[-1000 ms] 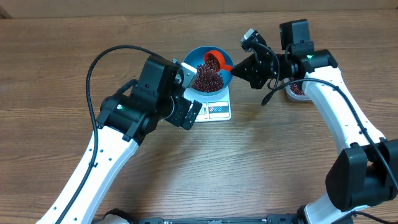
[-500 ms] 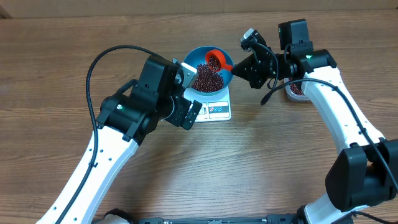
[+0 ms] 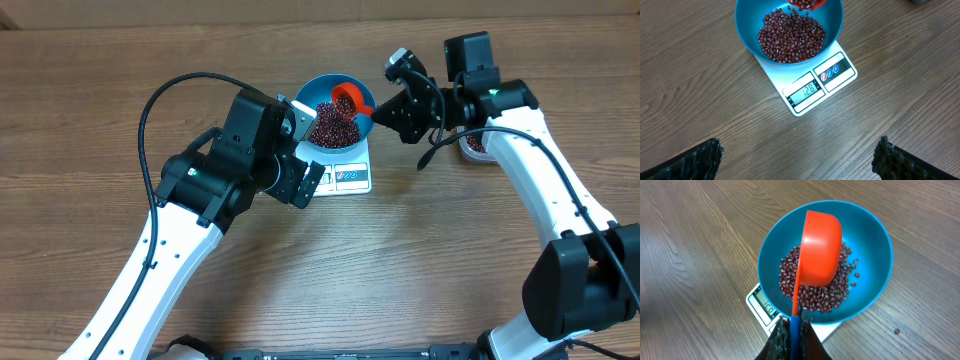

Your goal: Scoop item into bowl and weigh 150g on scale

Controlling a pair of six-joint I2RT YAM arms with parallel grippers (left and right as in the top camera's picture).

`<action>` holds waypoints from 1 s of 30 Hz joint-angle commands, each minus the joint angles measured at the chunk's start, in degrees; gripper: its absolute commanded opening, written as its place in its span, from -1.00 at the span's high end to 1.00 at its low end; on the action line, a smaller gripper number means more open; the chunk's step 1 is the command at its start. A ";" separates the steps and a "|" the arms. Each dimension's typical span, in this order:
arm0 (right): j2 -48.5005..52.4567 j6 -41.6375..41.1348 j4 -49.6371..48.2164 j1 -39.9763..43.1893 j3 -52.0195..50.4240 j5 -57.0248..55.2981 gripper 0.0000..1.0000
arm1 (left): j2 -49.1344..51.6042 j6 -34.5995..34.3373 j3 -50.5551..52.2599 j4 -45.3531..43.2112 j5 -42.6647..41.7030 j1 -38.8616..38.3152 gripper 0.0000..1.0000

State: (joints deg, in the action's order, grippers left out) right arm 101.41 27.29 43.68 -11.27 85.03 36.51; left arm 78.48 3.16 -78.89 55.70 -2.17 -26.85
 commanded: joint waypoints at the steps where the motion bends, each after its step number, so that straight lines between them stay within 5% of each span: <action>1: -2.08 -2.27 -2.14 -0.83 1.73 -3.10 0.93 | -0.57 -0.59 0.42 -0.09 -0.20 0.22 -1.00; 8: -2.08 0.17 -1.29 -2.62 1.73 -3.61 0.93 | -0.57 -0.59 0.42 -0.09 -0.20 0.22 -0.99; 13: -2.08 -7.85 -4.92 -2.93 1.73 -9.90 0.93 | -0.57 -0.59 0.42 -0.09 -0.20 0.22 -0.99; 18: -2.08 -0.92 -2.49 -4.11 1.73 -7.61 0.93 | -0.57 -0.59 0.42 -0.09 -0.20 0.22 -0.99; 23: -2.08 -6.36 -4.37 -4.48 1.73 -13.62 0.93 | -0.57 -0.59 0.42 -0.09 -0.20 0.22 -0.99; 30: -2.08 -3.02 -3.37 -5.68 1.73 -11.82 0.93 | -0.57 -0.59 0.42 -0.09 -0.20 0.22 -0.99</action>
State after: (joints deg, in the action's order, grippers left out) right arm 101.41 22.76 40.38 -15.92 85.10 24.86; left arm 78.48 3.16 -78.89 55.70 -2.17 -26.85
